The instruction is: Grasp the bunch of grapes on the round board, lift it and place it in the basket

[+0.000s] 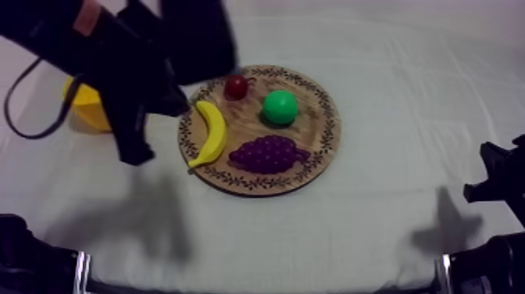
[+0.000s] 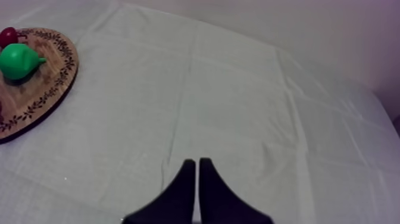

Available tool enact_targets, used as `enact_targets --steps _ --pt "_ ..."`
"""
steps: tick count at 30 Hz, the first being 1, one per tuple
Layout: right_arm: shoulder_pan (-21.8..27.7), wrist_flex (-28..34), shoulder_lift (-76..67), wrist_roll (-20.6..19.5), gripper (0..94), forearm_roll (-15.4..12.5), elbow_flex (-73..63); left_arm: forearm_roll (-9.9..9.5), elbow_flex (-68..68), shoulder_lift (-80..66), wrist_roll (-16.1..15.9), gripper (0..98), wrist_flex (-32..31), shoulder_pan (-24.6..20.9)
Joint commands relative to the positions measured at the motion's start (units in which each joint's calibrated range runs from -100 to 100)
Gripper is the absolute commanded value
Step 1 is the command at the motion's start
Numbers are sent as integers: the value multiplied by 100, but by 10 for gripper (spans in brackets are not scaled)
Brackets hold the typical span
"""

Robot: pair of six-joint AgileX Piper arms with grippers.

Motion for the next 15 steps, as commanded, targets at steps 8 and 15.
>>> enact_targets --steps 8,15 --pt "2 0 0 1 3 -2 -4 13 -909 1283 114 0 163 361" --pt "2 0 0 1 3 -2 -4 6 -1462 1661 174 38 311 542"
